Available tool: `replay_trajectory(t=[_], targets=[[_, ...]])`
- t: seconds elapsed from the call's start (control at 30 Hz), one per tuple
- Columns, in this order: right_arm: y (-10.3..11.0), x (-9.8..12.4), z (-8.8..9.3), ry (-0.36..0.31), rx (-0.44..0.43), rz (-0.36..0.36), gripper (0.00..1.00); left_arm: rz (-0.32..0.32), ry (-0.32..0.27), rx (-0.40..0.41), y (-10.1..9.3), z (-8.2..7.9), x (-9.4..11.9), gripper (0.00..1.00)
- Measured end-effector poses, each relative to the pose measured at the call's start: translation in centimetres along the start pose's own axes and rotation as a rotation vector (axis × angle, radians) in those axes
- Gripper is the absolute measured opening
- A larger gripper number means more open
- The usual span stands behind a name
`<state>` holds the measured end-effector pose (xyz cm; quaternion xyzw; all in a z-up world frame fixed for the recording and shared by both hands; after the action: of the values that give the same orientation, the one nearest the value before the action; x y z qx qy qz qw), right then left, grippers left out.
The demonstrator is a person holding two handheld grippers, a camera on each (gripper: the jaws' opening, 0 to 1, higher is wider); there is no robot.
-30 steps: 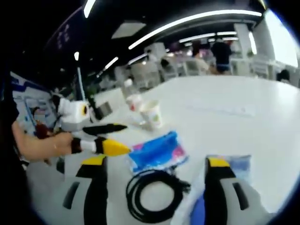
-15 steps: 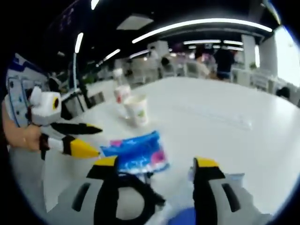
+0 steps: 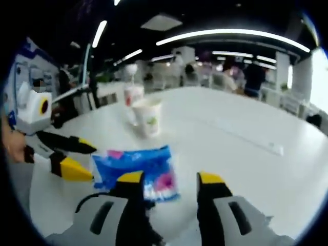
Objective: Arrange the tabletop items into an orderly group along one side of the table until the central work area is clear of visible clutter.
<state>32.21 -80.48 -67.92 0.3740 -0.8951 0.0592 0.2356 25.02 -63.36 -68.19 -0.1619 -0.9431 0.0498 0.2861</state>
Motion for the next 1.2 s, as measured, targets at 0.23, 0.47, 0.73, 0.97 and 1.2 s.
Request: replay_trajectory(t=[0.23,0.47,0.73,0.97,1.2], targets=[[-0.2,-0.8,0.6,0.019,-0.002,-0.003,0.26,-0.021,0.019,0.041,-0.8,0.5,-0.1,0.29],[-0.5,-1.2,0.8,0.027,-0.001,0.005,0.18,-0.026,0.063,0.114,-1.1,1.0,-0.2,0.22],[-0.8,-1.3,1.5,0.055,-0.024,0.007,0.03,-0.037,0.108,0.114,-1.2,1.0,-0.1,0.05],[-0.7,-1.1,1.3,0.059,-0.017,0.013,0.0,-0.028,0.085,0.164,-0.6,-0.2,0.2,0.01],[-1.0,-0.3,0.8,0.032,-0.057,0.015,0.0,-0.028,0.084,0.129,-0.2,-1.5,0.0,0.01]])
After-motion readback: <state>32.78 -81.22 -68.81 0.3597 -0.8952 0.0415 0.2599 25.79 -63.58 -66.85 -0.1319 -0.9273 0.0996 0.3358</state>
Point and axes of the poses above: the point that each gripper's makers call its tool centre point, and the gripper's own axes: x roughly backward along the fingers, y roughly to its left, z roughly out of its underside, the point moved 7 cm from there along x, roughly backward along the fingers, and after that the axes turned 4 degrees about -z, right-handed, at the moved point
